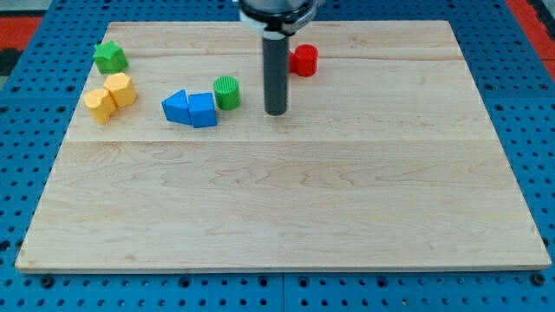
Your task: Move red star and green circle in opposite directions
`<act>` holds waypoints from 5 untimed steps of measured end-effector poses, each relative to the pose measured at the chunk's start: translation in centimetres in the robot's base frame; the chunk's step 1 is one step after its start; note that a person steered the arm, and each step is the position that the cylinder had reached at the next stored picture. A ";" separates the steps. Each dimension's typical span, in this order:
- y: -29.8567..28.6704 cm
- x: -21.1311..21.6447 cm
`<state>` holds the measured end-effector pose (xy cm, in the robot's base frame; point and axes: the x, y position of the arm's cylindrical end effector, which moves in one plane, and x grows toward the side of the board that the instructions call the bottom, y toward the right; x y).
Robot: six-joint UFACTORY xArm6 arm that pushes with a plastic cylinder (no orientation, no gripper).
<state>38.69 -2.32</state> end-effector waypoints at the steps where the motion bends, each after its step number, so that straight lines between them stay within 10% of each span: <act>1: -3.0 -2.8; 5: -11.0 -9.9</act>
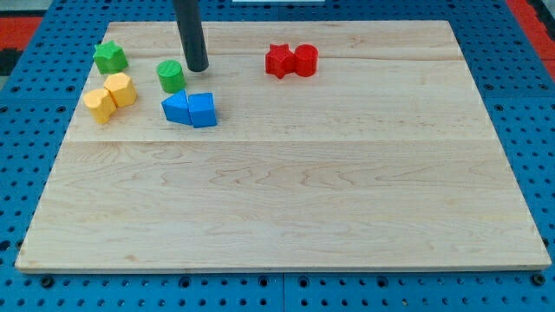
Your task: Move red star and green circle in opposite directions
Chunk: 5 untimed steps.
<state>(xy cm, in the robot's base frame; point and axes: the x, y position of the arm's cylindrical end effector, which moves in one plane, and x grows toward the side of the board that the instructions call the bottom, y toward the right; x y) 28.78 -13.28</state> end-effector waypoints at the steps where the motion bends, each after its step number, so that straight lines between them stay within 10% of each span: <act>1: -0.4 0.1; 5: -2.1 5.2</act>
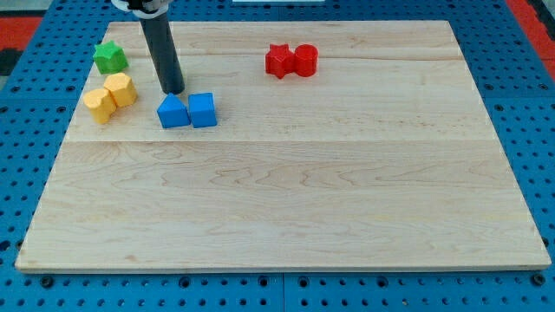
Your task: Move red star and green circle in opposite directions
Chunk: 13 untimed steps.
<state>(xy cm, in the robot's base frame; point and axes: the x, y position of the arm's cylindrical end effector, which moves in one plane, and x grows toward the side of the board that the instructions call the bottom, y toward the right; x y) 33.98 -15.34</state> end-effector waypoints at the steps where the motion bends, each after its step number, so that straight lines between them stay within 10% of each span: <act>1: -0.2 -1.5; 13: -3.0 -6.9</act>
